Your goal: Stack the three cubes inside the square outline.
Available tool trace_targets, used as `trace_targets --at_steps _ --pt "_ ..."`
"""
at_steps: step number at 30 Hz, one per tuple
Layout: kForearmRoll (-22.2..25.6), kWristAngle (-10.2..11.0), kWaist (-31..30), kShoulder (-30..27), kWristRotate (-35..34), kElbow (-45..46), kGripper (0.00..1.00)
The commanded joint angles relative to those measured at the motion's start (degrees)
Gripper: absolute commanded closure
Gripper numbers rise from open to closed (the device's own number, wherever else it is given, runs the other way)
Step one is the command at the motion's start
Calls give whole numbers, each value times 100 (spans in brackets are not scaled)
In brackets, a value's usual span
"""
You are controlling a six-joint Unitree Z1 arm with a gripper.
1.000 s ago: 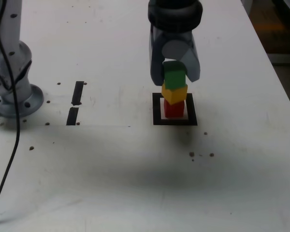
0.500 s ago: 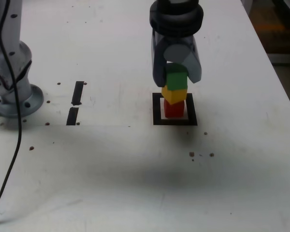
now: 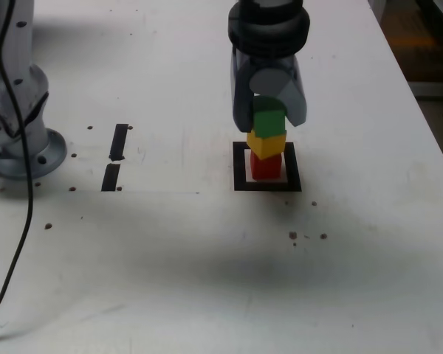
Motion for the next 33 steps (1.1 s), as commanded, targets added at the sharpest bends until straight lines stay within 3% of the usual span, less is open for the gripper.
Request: trace_targets --at_steps 1,15,21,25,33 --pt "-36 -22 -8 -60 -8 41 53" --pt "-344 -56 -8 -122 -18 290 20" --pt "-297 26 -8 -275 -97 325 13" --pt "-4 178 -8 -501 -148 214 11" --pt "1022 521 22 -1270 -364 362 9"
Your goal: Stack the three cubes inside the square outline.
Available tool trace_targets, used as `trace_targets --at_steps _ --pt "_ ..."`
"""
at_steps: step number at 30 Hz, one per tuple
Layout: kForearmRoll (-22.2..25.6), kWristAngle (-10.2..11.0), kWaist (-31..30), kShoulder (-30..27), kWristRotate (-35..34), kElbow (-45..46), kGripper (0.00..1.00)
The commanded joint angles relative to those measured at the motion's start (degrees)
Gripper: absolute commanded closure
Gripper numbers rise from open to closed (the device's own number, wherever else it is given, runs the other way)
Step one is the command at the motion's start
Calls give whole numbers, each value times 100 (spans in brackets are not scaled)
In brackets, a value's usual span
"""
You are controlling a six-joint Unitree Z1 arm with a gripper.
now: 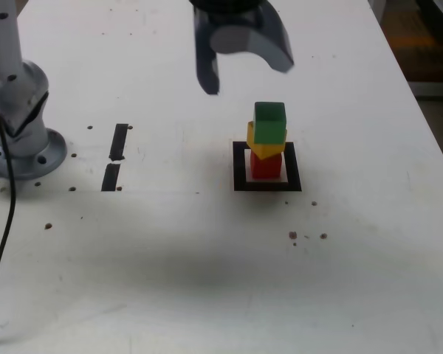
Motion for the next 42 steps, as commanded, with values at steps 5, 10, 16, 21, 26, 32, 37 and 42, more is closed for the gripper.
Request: trace_targets --at_steps 5,10,16,21,26,32,37,42 --pt "186 32 146 -602 -130 774 9" --pt "90 -82 275 -807 -152 1466 9" --pt "-623 -377 361 -875 -182 2543 9" --pt "-1561 -558 363 -870 -197 3362 9" --pt "-2270 -588 363 -872 -161 3905 9" --pt "-2540 -595 377 -913 -87 4189 9" --pt "-2733 -682 398 -917 -9 4254 9" --pt "-3041 -776 398 -832 6 4319 9"
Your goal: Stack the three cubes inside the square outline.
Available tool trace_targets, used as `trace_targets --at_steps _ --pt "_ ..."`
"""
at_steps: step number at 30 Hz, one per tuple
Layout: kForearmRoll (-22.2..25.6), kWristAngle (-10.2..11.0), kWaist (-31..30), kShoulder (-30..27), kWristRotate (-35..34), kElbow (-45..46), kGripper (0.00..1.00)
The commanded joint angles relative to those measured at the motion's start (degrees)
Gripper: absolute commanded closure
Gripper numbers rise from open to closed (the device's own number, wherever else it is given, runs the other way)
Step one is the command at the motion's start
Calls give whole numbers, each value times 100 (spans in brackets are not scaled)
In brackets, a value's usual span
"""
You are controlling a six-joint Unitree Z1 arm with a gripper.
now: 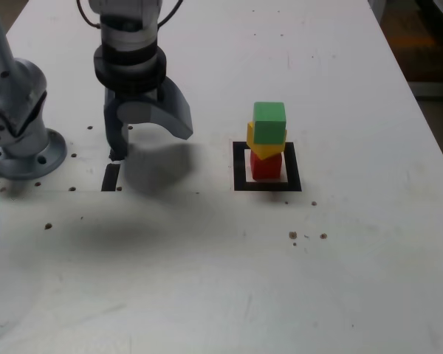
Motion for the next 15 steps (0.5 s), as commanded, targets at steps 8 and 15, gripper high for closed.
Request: trace_targets --at_steps 8,15 --pt "-180 -67 7 63 10 98 9" --pt "-189 -102 7 50 10 156 9"
